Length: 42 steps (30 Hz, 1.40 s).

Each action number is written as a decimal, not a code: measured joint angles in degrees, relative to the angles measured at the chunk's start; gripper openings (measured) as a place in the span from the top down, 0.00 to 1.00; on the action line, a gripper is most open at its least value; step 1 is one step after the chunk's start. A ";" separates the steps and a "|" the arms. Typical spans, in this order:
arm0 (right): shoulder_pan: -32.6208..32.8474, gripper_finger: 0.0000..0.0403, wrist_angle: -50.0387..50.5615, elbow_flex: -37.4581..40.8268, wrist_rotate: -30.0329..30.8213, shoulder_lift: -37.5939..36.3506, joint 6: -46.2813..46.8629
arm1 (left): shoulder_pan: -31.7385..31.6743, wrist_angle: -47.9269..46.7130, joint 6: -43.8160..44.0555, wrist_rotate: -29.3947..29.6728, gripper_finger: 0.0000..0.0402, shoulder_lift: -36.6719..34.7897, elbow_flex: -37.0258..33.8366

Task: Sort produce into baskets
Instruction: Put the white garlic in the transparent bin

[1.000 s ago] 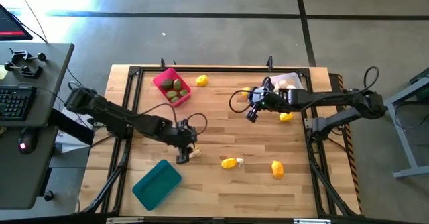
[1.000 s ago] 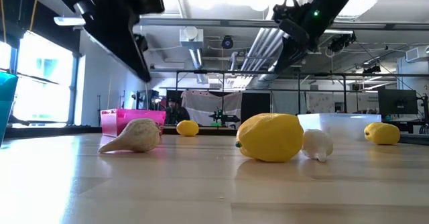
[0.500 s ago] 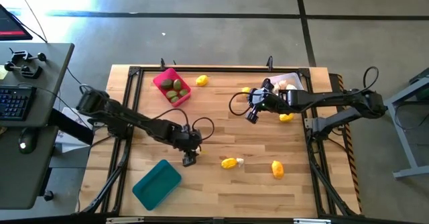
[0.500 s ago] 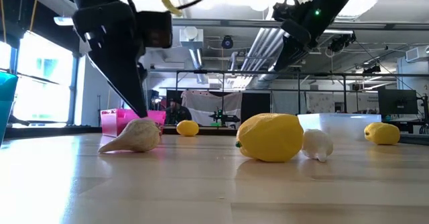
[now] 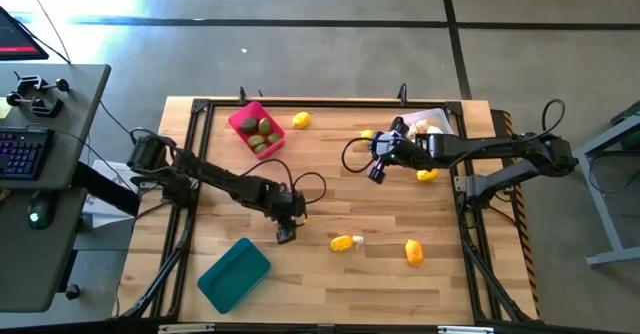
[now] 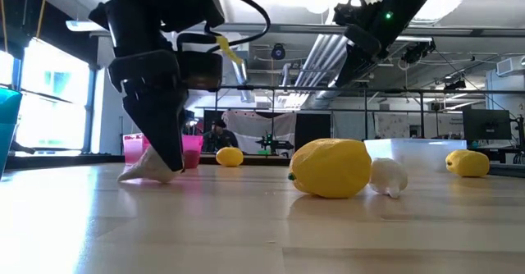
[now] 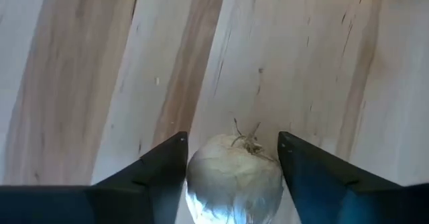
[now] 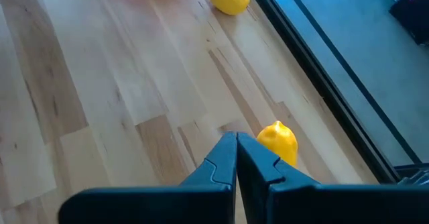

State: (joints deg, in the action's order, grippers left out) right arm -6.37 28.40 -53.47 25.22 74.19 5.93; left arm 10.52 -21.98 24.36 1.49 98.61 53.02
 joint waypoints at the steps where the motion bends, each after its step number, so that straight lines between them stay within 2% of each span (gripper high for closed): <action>1: 0.00 1.00 0.00 0.00 0.30 0.00 0.00 | -0.09 -0.01 -0.58 -0.01 0.50 0.00 0.00; 9: 0.00 1.00 0.00 0.00 0.84 0.00 -0.02 | -0.50 0.00 -5.58 -0.03 0.76 -0.39 0.00; 13: 0.00 1.00 0.06 0.00 1.25 0.00 -1.33 | -2.36 1.21 -8.29 1.16 0.80 -2.69 -0.09; 15: -0.01 1.00 0.46 0.00 2.66 0.00 -2.86 | -4.18 4.47 -9.75 1.71 0.80 -4.33 -0.94; 18: -0.11 1.00 0.30 0.36 3.68 0.00 -3.78 | -7.85 12.17 -11.22 -1.34 0.80 -6.54 -3.33; 20: -0.13 1.00 -4.42 2.47 2.40 -0.02 -4.45 | -10.06 19.05 -11.49 -4.25 0.80 -7.93 -5.56; 22: 0.06 1.00 -11.37 6.14 -1.87 -0.02 -4.89 | -11.83 26.03 -11.58 -7.18 0.80 -9.02 -7.87; 28: 1.83 1.00 -43.22 21.31 -12.90 0.00 -2.85 | -16.10 47.73 -11.30 -13.04 0.81 -11.49 -13.16; 32: 3.20 0.97 -59.15 26.58 -15.00 0.02 1.32 | -18.17 61.99 -10.53 -15.81 0.81 -11.47 -14.16; 35: 4.58 0.90 -63.87 26.89 -17.86 0.02 1.04 | -18.92 69.44 -11.01 -16.05 0.80 -11.17 -14.16; 38: 6.32 0.78 -64.33 25.18 -19.48 0.04 -0.01 | -19.58 74.52 -11.01 -16.05 0.80 -11.15 -14.04; 42: 8.19 0.64 -64.42 21.97 -19.43 0.31 -2.68 | -19.00 74.82 -11.12 -16.27 0.80 -11.15 -12.01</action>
State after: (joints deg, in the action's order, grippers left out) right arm 1.82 -36.02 -31.50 5.79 74.50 3.25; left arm -8.48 52.84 13.23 -14.78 87.46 41.01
